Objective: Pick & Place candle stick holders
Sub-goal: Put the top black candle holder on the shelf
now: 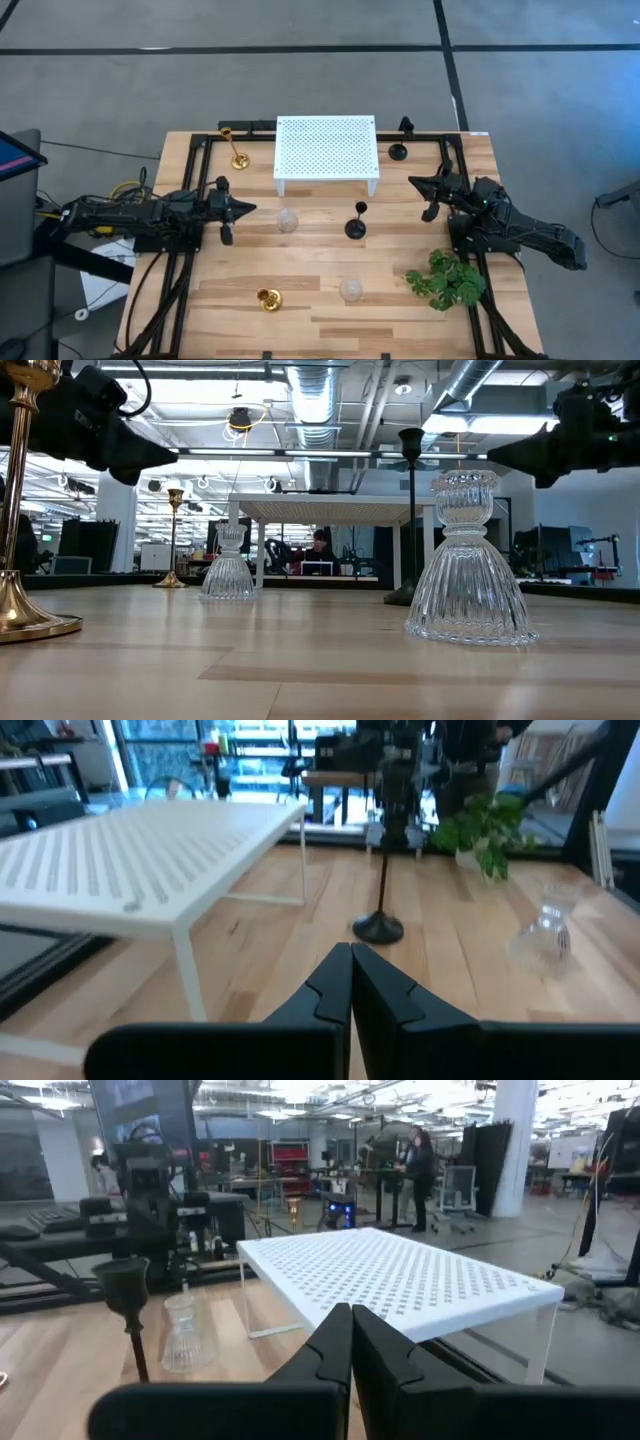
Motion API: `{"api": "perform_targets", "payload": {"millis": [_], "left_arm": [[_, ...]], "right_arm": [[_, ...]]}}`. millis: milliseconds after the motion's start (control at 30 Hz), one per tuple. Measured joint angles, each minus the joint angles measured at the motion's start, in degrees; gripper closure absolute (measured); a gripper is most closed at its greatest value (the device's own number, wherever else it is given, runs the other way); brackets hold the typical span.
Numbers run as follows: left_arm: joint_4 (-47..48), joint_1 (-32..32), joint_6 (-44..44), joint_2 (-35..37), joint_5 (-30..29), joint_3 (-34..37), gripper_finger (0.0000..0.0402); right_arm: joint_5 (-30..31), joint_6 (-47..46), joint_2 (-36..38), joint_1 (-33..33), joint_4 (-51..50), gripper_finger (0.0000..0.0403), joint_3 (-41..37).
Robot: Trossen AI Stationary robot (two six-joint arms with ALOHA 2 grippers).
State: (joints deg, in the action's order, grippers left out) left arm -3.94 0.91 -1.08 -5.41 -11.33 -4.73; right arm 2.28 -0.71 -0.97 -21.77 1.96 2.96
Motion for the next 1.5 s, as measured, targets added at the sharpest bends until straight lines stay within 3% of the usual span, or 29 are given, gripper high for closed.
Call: {"api": "perform_targets", "payload": {"millis": [167,300,500,733,1000,1233,1400,1500], "left_arm": [[-8.16,-0.01,-2.35,-5.91,-1.41,0.00,0.0396],[-10.36,-0.04,-3.27,-10.79,-5.51,-2.22,0.0396],[-10.84,-0.07,-3.17,-18.46,-8.00,-7.86,0.0397],[-10.97,-0.07,-3.17,-25.86,-7.99,-11.09,0.0393],[-12.11,-0.11,-3.17,-27.29,-9.44,-11.34,0.0395],[-12.46,-0.11,-3.17,-27.26,-9.44,-11.34,0.0394],[-12.45,-0.11,-3.17,-27.26,-9.44,-11.34,0.0394],[-12.46,-0.11,-3.17,-27.26,-9.44,-11.34,0.0392]], "right_arm": [[6.52,-3.48,-1.95,-0.01,-0.22,0.0403,1.08],[6.81,-7.87,-4.38,0.18,-0.31,0.0403,3.82],[9.15,-6.98,-9.83,2.03,-2.00,0.0403,10.46],[20.70,-6.92,-19.41,5.84,-9.14,0.0403,17.11],[36.69,-8.61,-31.52,10.30,-14.27,0.0403,21.99],[35.15,-8.98,-38.77,10.55,-14.97,0.0403,23.24],[29.11,-8.85,-40.09,10.50,-18.04,0.0403,23.23],[28.87,-9.47,-40.24,10.50,-20.07,0.0403,23.23]]}}
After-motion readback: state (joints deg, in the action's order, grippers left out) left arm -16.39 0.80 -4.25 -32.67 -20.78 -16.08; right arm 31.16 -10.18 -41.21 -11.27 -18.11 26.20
